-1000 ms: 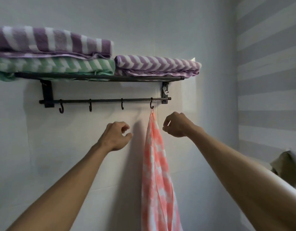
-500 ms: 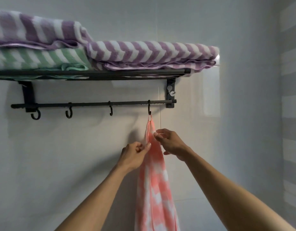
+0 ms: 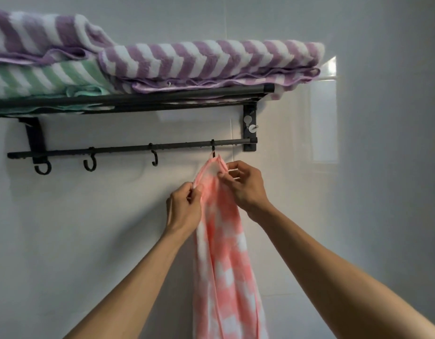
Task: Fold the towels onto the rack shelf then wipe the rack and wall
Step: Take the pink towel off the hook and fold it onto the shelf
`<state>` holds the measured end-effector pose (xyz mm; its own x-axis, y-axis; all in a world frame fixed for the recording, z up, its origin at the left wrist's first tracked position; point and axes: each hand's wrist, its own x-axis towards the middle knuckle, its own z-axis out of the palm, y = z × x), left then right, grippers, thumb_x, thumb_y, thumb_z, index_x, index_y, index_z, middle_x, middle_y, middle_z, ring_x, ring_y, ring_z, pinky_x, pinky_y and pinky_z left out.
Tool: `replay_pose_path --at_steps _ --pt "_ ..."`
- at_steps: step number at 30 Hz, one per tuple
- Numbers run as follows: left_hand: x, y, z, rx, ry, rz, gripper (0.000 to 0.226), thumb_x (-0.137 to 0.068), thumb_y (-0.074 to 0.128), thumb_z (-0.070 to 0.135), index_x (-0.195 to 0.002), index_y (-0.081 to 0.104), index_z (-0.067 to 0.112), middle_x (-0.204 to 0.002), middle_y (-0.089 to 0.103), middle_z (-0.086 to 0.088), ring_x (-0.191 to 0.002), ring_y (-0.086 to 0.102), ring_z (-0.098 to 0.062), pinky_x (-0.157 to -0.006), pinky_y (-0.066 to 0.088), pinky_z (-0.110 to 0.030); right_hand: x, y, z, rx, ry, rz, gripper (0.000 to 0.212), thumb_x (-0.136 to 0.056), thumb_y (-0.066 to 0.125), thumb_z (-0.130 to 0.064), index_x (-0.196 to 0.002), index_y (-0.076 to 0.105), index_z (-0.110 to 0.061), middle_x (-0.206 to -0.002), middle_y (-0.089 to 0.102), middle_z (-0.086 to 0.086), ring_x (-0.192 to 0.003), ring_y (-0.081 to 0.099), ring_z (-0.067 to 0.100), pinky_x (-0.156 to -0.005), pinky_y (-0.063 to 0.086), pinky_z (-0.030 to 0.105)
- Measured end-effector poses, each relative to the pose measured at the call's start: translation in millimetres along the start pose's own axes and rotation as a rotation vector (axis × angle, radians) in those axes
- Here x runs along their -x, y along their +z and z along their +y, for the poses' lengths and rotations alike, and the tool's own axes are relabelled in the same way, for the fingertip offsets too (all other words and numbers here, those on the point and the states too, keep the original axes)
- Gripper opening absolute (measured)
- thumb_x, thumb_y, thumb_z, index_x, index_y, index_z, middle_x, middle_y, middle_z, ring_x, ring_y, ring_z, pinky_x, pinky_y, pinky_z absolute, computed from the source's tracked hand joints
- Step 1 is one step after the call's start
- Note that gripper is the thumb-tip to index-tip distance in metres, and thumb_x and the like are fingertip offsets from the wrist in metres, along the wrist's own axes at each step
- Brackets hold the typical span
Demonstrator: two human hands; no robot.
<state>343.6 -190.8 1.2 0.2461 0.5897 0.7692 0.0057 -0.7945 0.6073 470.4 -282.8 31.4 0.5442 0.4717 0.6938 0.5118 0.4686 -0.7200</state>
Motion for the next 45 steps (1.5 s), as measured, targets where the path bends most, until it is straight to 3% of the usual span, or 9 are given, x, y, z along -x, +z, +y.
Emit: replay_pose_path --at_steps 11,17,20,27,32,36,38,41,45 --pt "16 -50 17 0.071 -0.212 0.125 0.037 -0.105 0.037 0.031 -0.072 0.034 0.016 -0.066 0.040 0.000 -0.063 0.037 -0.023 -0.061 0.031 -0.036 37 8 -30 0.163 -0.050 0.105 0.014 -0.098 0.057 -0.033 -0.096 0.068 -0.024 -0.075 0.064 -0.003 -0.067 0.062 0.018 -0.066 0.057 0.040" --pt "36 -99 28 0.066 -0.181 0.160 0.034 -0.103 0.034 0.032 -0.073 0.037 0.016 -0.068 0.041 0.000 -0.061 0.038 -0.019 -0.056 0.031 -0.034 108 10 -54 -0.031 0.184 -0.475 0.029 -0.085 0.081 -0.021 -0.107 0.070 -0.005 -0.094 0.075 0.009 -0.083 0.073 0.024 -0.079 0.062 0.046" --pt "48 -136 37 0.075 -0.218 0.225 0.032 -0.104 0.031 0.026 -0.074 0.041 0.016 -0.070 0.044 0.000 -0.061 0.041 -0.016 -0.055 0.033 -0.032 147 11 -41 0.389 0.357 -0.729 0.040 -0.069 0.092 -0.024 -0.098 0.075 -0.003 -0.102 0.077 0.016 -0.088 0.074 0.028 -0.083 0.061 0.050" --pt "81 -265 21 0.005 -0.359 0.373 0.031 -0.100 0.038 0.024 -0.071 0.039 0.013 -0.069 0.040 -0.001 -0.071 0.042 -0.023 -0.064 0.033 -0.033 247 15 -21 0.422 0.609 -0.555 0.031 -0.097 0.062 -0.035 -0.096 0.071 -0.005 -0.078 0.066 0.007 -0.067 0.064 0.016 -0.068 0.062 0.043" --pt "147 -340 16 -0.081 -0.456 0.014 0.026 -0.084 0.066 0.046 -0.082 0.058 0.021 -0.084 0.058 -0.001 -0.083 0.058 -0.031 -0.072 0.046 -0.037 285 65 -99 0.120 0.331 -0.300 0.033 -0.102 0.057 -0.030 -0.080 0.060 -0.005 -0.070 0.051 0.002 -0.060 0.049 0.014 -0.054 0.041 0.027" --pt "220 -365 38 0.035 -0.410 -0.557 0.088 -0.055 0.088 0.062 -0.129 0.058 0.025 -0.117 0.064 0.005 -0.105 0.067 -0.016 -0.088 0.055 -0.032 317 122 -181 0.112 0.169 -0.368 0.029 -0.101 0.059 -0.026 -0.085 0.068 -0.003 -0.071 0.058 -0.001 -0.065 0.054 0.010 -0.059 0.046 0.024" --pt "247 -366 53 0.067 -0.386 -0.672 0.065 -0.069 0.083 0.057 -0.121 0.067 0.023 -0.115 0.072 0.004 -0.105 0.070 -0.017 -0.093 0.057 -0.036 324 142 -211 0.220 0.099 -0.436 0.025 -0.097 0.064 -0.026 -0.081 0.072 -0.008 -0.072 0.061 -0.001 -0.065 0.054 0.008 -0.060 0.047 0.024" --pt "262 -388 75 0.095 -0.354 -0.537 0.028 -0.095 0.063 0.043 -0.100 0.076 0.018 -0.101 0.078 -0.003 -0.098 0.073 -0.022 -0.093 0.058 -0.044 345 152 -248 0.336 0.090 -0.516 0.021 -0.092 0.072 -0.028 -0.076 0.071 -0.012 -0.070 0.062 0.002 -0.063 0.053 0.009 -0.059 0.045 0.027" --pt "256 -409 93 0.149 -0.355 -0.258 0.028 -0.102 0.053 0.021 -0.082 0.074 0.021 -0.071 0.065 0.011 -0.065 0.057 -0.005 -0.068 0.048 -0.027 366 128 -249 0.618 0.178 -0.667 0.027 -0.077 0.086 -0.029 -0.083 0.070 -0.008 -0.076 0.068 0.006 -0.068 0.064 0.018 -0.061 0.051 0.032"
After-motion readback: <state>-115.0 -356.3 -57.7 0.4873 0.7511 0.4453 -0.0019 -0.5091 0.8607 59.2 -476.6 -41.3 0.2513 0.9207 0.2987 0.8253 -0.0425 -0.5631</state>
